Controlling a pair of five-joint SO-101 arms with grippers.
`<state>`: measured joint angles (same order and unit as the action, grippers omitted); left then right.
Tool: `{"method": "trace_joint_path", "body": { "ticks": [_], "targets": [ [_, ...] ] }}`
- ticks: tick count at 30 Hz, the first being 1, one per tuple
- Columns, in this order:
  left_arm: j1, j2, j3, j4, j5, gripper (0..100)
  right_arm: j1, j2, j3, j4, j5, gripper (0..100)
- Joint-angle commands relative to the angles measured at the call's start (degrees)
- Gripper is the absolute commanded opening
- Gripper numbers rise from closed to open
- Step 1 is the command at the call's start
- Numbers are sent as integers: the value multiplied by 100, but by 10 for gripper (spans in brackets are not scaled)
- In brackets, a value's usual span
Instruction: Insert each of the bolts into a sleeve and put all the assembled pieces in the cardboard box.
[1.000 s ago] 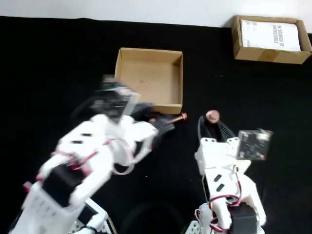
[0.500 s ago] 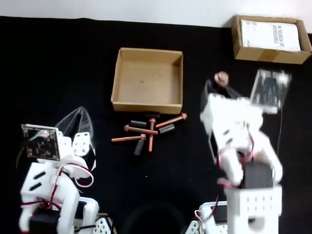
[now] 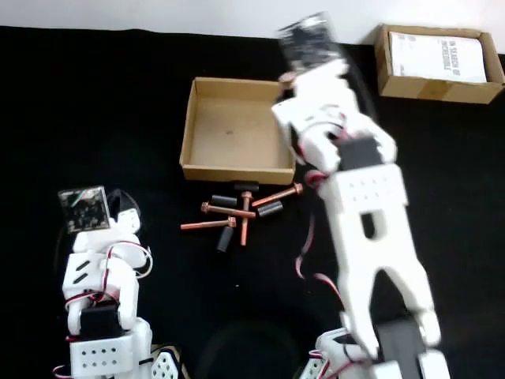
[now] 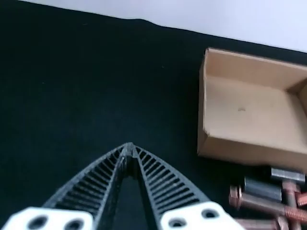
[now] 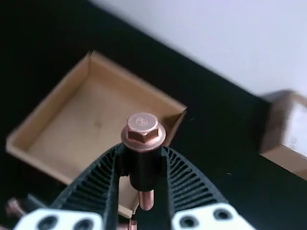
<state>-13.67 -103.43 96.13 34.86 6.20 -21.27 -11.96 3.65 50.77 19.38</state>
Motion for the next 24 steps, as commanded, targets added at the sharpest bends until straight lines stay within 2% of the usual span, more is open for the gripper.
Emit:
{"method": "trace_joint_path", "body": {
  "ticks": [1,7,15,21,24],
  "targets": [
    [-215,4,101,-97,26,8,-295,629,-558,-400,554,8],
    [-224,198,110,343,26,8,-532,1684,-602,-1138,1837,8],
    [-224,198,110,325,26,8,-558,2527,-505,-1182,3437,8],
    [-224,198,110,325,26,8,-646,2633,171,-1138,4220,13],
    [-215,189,110,325,26,8,-716,2633,356,-1138,4229,71]
  ]
}}
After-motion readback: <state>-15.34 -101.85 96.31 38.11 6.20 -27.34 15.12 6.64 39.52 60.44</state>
